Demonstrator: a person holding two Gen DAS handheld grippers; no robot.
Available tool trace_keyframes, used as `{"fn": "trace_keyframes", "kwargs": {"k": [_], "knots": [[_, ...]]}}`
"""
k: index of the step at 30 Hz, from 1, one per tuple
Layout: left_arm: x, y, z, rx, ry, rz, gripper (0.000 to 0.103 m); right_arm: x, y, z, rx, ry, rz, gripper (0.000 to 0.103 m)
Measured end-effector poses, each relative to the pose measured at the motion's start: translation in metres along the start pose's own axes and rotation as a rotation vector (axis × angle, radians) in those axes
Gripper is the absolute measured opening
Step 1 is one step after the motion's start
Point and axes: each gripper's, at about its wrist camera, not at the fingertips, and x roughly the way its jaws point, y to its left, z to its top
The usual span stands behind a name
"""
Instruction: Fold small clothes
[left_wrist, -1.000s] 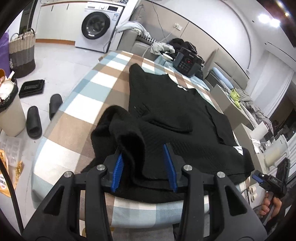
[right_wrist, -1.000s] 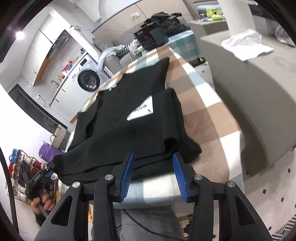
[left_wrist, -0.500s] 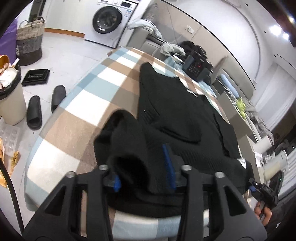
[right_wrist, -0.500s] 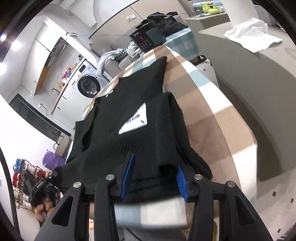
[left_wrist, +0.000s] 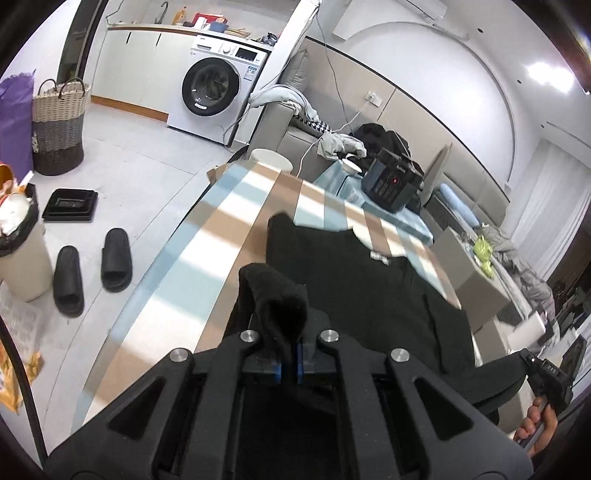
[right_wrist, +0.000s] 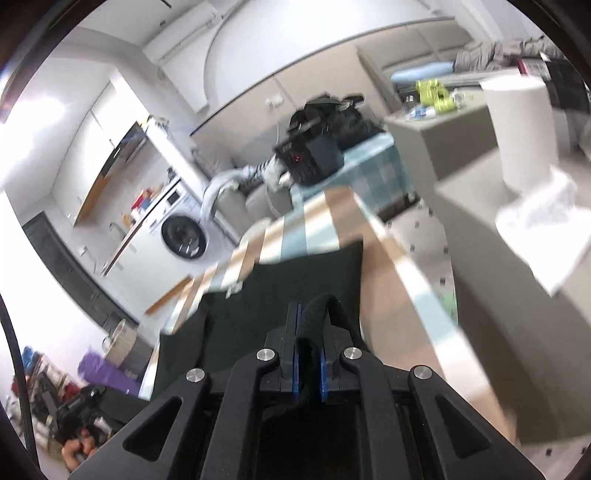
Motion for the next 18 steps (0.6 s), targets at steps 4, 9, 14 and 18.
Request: {"fn": "trace_keyframes", "kwargs": {"k": [4,9,14,18], "knots": [[0.042,-0.003,0.033,-0.017,-0.009,0.005,0.002,0.032,0.008,0.027,0.027,-0.031,-0.010,0.007],[0.093,-0.003,0.041,-0.010,0.051,0.057,0.002,0.076,0.012,0.029,0.006,0.045,-0.083,0.007],[0.123,0.014,0.021,-0.045,0.125,0.084,0.002,0.090,-0.008,-0.001,0.006,0.146,-0.159,0.007],[0.123,0.025,0.002,-0.031,0.150,0.108,0.004,0.085,-0.022,-0.016,-0.016,0.190,-0.197,0.009]]}}
